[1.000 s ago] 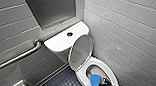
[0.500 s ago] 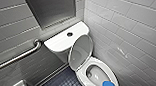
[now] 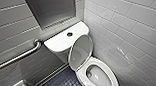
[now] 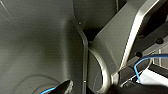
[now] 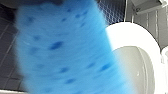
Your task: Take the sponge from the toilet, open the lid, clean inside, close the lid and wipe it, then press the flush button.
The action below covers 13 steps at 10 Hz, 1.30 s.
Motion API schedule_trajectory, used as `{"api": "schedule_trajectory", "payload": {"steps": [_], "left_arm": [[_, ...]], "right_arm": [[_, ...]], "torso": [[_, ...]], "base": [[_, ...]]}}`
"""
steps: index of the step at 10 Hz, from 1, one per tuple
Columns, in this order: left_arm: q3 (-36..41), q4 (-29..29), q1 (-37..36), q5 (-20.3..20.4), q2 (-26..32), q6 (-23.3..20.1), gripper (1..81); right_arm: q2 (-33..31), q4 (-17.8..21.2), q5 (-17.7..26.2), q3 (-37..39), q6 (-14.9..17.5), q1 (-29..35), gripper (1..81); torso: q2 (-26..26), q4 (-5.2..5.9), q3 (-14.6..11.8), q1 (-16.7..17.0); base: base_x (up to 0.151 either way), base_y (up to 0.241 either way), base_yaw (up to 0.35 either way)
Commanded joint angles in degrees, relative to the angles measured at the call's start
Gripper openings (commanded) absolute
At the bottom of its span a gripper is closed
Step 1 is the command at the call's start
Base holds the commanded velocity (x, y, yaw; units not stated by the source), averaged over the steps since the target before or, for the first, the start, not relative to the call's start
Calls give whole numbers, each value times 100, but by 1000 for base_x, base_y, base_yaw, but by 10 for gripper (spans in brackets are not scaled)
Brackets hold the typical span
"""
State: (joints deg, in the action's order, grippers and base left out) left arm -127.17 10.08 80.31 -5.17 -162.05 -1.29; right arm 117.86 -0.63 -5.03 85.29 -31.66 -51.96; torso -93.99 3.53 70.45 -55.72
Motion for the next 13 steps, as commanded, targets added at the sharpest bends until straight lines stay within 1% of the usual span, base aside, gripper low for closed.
{"api": "schedule_trajectory", "payload": {"steps": [1,4,5,8,10,13], "left_arm": [[131,11,139,-459,49,-20,811],[131,20,139,-459,49,-20,811],[131,20,139,-459,49,-20,811],[131,55,139,-459,49,-20,811],[131,55,139,-459,58,-20,811],[131,55,121,-459,49,-20,811]], "right_arm": [[-822,-7,55,-890,-7,172,10],[-1077,-77,73,-1437,2,198,10],[-1121,-165,81,-1559,2,215,10],[-1139,-279,203,-1901,2,601,10],[-966,-236,737,-2043,-7,1225,10],[-497,-209,1110,-1859,-42,1945,10]], "torso": [[0,0,0,0],[0,0,0,0],[0,2,0,0],[0,2,0,0],[0,2,0,0],[0,2,0,0]], "base": [[0,0,0],[0,0,0],[0,0,0],[0,0,0],[0,0,0],[0,0,0]]}}
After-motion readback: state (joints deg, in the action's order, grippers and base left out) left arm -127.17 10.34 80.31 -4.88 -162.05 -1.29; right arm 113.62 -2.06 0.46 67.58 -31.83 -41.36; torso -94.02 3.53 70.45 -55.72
